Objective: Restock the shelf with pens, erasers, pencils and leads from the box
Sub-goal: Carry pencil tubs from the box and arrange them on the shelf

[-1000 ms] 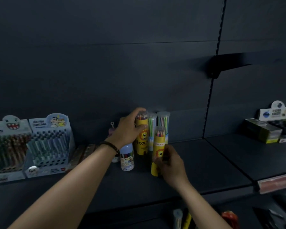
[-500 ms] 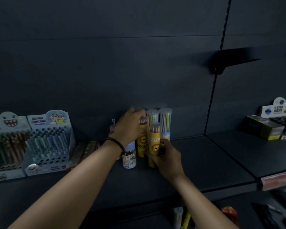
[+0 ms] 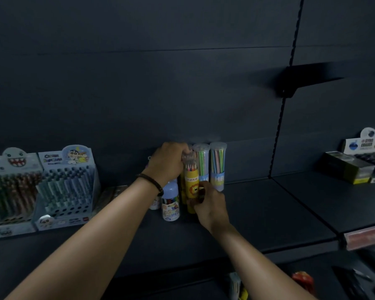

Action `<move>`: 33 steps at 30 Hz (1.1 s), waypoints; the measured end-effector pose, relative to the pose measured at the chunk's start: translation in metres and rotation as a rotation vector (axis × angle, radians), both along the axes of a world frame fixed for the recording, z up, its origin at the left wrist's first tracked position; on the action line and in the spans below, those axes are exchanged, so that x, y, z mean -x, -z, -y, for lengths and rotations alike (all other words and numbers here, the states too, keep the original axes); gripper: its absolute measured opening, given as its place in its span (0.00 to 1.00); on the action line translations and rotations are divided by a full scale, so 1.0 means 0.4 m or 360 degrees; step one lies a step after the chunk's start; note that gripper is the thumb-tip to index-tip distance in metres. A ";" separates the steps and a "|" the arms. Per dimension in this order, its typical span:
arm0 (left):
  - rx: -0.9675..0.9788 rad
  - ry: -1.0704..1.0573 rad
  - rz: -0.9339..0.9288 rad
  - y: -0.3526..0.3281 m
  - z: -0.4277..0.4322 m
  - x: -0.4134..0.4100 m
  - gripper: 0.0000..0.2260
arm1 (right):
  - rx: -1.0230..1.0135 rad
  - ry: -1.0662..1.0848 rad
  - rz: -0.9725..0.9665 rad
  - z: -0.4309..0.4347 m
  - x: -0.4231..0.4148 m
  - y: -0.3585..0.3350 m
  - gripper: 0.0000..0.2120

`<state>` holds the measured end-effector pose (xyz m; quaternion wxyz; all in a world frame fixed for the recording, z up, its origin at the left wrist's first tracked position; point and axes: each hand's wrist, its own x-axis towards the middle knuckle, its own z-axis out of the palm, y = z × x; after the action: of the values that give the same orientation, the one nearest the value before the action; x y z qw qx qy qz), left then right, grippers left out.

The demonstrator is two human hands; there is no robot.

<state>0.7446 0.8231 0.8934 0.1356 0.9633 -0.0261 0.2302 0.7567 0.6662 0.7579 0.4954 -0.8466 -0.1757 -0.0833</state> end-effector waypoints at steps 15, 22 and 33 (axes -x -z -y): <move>0.0072 0.0002 0.0391 0.012 0.166 0.247 0.07 | 0.0029 -0.0017 -0.0111 0.132 0.120 -0.037 0.13; -0.0031 0.0544 -0.0083 0.196 0.382 0.356 0.05 | 0.0214 0.0469 -0.0040 0.437 0.377 0.002 0.03; -0.0499 0.1701 -0.0957 0.604 0.883 0.753 0.09 | 0.0448 0.1326 -0.1186 0.898 1.165 0.365 0.10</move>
<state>0.4434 0.4701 0.6518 0.0906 0.8482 -0.4979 -0.1566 0.2908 0.3071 0.6119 0.3318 -0.8743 0.3497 0.0566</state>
